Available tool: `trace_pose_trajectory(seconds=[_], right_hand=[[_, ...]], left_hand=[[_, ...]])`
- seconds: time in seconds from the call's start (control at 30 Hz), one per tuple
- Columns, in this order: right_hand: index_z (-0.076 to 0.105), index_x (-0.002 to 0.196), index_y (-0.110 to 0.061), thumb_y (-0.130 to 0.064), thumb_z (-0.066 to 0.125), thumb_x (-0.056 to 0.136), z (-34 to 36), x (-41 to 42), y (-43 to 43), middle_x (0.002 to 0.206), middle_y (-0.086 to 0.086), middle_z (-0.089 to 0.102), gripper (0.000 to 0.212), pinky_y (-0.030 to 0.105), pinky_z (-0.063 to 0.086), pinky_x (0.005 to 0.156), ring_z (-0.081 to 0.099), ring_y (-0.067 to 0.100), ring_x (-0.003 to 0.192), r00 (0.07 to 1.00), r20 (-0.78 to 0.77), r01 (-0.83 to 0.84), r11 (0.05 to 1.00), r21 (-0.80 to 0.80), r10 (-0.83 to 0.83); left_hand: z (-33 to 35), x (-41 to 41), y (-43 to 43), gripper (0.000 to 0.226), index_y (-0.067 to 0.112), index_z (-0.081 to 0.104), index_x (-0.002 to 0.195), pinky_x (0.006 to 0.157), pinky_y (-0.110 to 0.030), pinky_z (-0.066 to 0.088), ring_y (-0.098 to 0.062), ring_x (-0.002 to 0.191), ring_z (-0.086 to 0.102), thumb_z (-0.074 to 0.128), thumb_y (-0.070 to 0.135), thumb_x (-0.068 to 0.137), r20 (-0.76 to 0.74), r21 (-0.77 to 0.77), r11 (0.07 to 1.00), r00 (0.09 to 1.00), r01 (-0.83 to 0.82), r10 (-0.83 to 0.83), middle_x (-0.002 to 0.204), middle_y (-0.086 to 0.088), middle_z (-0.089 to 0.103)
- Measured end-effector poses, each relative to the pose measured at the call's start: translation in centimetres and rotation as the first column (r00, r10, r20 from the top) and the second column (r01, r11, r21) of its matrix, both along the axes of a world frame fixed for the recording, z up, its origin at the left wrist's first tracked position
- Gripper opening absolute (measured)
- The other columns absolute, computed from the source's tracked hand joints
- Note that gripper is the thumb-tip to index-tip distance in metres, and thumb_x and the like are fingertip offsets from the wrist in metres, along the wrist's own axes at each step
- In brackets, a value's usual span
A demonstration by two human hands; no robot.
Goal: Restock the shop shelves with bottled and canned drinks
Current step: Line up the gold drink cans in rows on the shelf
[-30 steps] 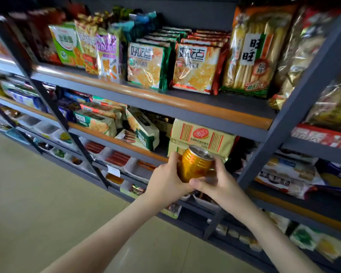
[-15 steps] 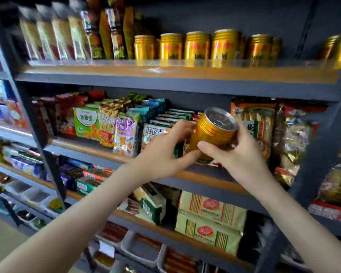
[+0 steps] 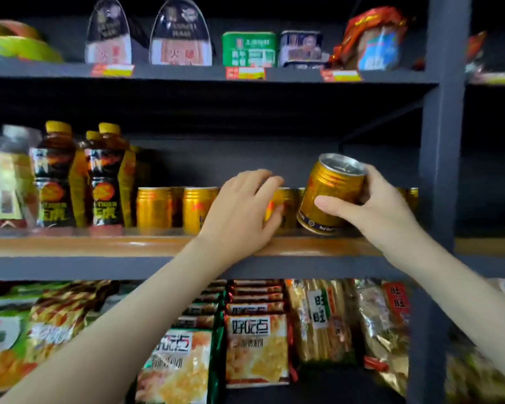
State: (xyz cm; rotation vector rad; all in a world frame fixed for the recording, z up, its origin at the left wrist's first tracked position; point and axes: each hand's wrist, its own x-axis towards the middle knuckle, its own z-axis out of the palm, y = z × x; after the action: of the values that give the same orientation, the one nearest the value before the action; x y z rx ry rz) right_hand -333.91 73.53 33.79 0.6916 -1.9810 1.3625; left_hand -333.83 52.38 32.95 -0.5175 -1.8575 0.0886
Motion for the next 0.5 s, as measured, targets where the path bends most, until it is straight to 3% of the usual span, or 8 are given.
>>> trace_pose_trajectory(seconds=[0.1,0.27,0.37,0.5], right_hand=[[0.049,0.122,-0.035,-0.047,0.079,0.070,1.6,-2.3,0.3,0.113,-0.014,0.061,0.061,0.021,0.045,0.076,0.058,0.007,0.105,0.994,0.098,0.039,0.996,0.075,-0.046],[0.047,0.118,-0.031,-0.040,0.082,0.072,3.1,-5.5,0.0,0.117,-0.004,0.058,0.058,0.033,0.048,0.089,0.055,0.016,0.108,0.963,0.258,0.036,0.987,0.155,-0.076],[0.044,0.122,-0.028,-0.040,0.082,0.072,3.2,-7.1,-0.3,0.119,-0.002,0.054,0.063,0.037,0.049,0.093,0.053,0.018,0.110,0.940,0.327,0.017,0.973,0.230,-0.093],[0.045,0.118,-0.025,-0.037,0.079,0.077,2.9,-8.5,-0.9,0.115,-0.003,0.056,0.055,0.032,0.048,0.087,0.054,0.015,0.106,0.925,0.367,-0.027,0.946,0.324,-0.100]], left_hand=[[1.4,-2.0,1.2,0.044,0.008,0.060,0.118,0.086,-0.039,0.049,-0.030,0.104,0.059,0.043,0.034,0.088,0.048,0.032,0.999,0.999,-0.023,0.021,0.114,-0.011,0.062],[3.0,-4.1,2.3,0.044,0.020,0.041,0.137,0.097,-0.035,0.042,-0.022,0.118,0.048,0.041,0.041,0.098,0.280,-0.033,0.994,0.954,-0.102,0.107,0.130,-0.004,0.051],[2.7,-4.6,2.4,0.044,0.022,0.041,0.136,0.096,-0.031,0.040,-0.018,0.116,0.049,0.037,0.045,0.100,0.263,-0.083,0.988,0.954,-0.128,0.145,0.127,-0.001,0.054],[2.3,-4.9,2.2,0.043,0.020,0.044,0.132,0.091,-0.029,0.039,-0.019,0.111,0.052,0.035,0.046,0.100,0.206,-0.088,0.989,0.969,-0.118,0.134,0.121,0.000,0.057]])
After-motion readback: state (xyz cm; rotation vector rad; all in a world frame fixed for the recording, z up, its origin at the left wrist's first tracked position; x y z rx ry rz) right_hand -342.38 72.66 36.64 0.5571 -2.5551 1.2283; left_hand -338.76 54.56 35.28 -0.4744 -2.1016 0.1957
